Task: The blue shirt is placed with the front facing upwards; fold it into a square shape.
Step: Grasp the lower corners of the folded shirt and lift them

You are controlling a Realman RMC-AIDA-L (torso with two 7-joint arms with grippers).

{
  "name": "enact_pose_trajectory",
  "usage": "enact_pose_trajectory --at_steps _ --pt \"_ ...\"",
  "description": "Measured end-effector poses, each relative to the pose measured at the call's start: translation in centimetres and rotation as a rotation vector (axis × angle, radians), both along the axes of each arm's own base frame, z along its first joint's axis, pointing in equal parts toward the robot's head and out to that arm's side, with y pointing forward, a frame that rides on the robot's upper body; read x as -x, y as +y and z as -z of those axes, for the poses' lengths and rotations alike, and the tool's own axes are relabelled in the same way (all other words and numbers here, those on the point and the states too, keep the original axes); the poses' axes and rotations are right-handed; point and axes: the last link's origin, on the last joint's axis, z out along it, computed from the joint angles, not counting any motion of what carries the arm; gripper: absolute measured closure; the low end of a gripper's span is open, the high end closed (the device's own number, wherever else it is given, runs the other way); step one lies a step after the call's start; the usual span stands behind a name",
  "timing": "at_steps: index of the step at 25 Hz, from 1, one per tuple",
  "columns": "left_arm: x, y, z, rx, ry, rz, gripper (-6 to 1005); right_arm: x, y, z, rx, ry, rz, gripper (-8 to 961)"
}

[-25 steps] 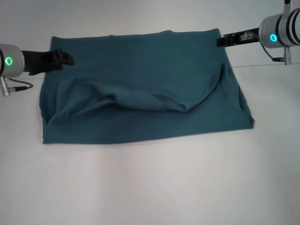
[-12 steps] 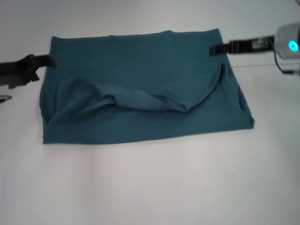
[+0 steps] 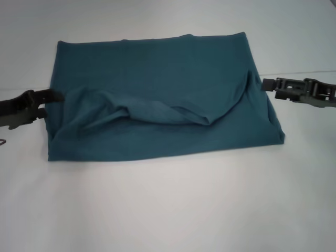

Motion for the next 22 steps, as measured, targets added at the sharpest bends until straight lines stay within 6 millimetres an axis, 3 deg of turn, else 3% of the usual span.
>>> enact_pose_trajectory --at_steps 7,13,22 --pt "0.9 -1.3 -0.1 0.059 0.137 0.141 262 -1.1 -1.2 -0.2 0.012 0.021 0.01 96" --pt "2.4 -2.0 1.5 0.134 0.277 0.145 262 -1.5 -1.3 -0.1 0.009 0.036 0.022 102" --pt "2.4 -2.0 3.4 0.164 0.326 0.152 263 -2.0 -1.6 0.0 0.005 0.059 0.044 110"
